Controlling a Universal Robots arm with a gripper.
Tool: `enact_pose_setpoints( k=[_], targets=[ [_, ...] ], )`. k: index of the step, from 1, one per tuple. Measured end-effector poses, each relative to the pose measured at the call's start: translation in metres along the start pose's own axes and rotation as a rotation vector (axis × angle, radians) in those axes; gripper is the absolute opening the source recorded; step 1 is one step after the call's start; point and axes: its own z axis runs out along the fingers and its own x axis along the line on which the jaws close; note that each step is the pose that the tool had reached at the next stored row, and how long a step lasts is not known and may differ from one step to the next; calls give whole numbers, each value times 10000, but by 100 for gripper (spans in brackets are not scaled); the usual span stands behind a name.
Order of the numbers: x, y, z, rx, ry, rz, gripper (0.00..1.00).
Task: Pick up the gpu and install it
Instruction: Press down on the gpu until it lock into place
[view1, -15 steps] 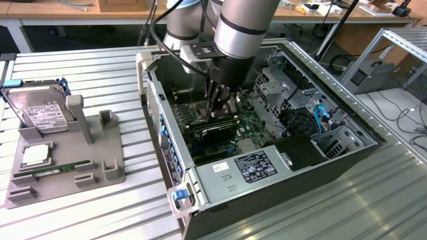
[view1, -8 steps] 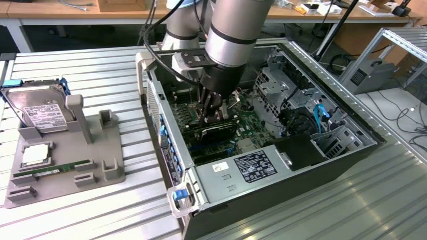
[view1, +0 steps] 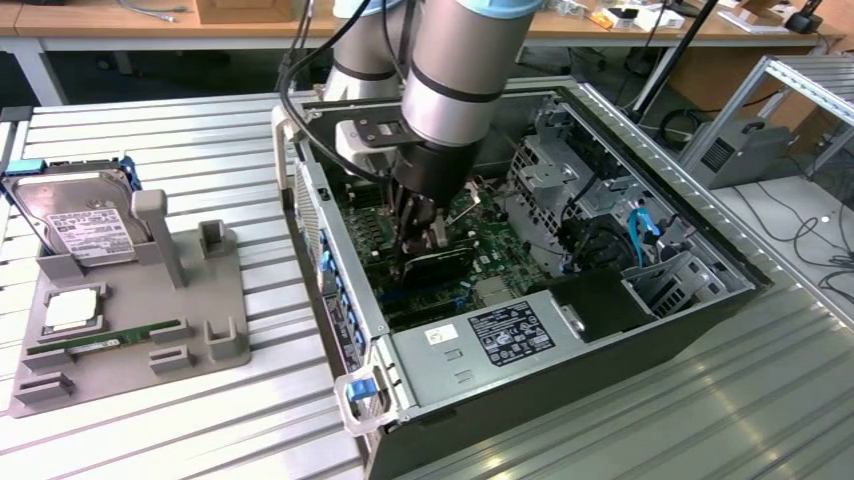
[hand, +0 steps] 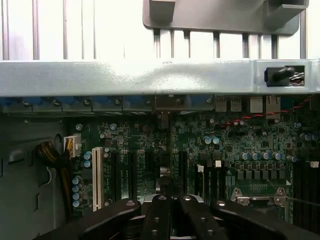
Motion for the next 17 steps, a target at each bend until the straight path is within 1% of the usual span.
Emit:
enact_pose_setpoints(
  k=[8,11,17],
  targets=[
    [3,46,46,0,0,0,11],
    [53,81,54,0,0,0,11],
    [119,95,56,0,0,-16,11]
  ],
)
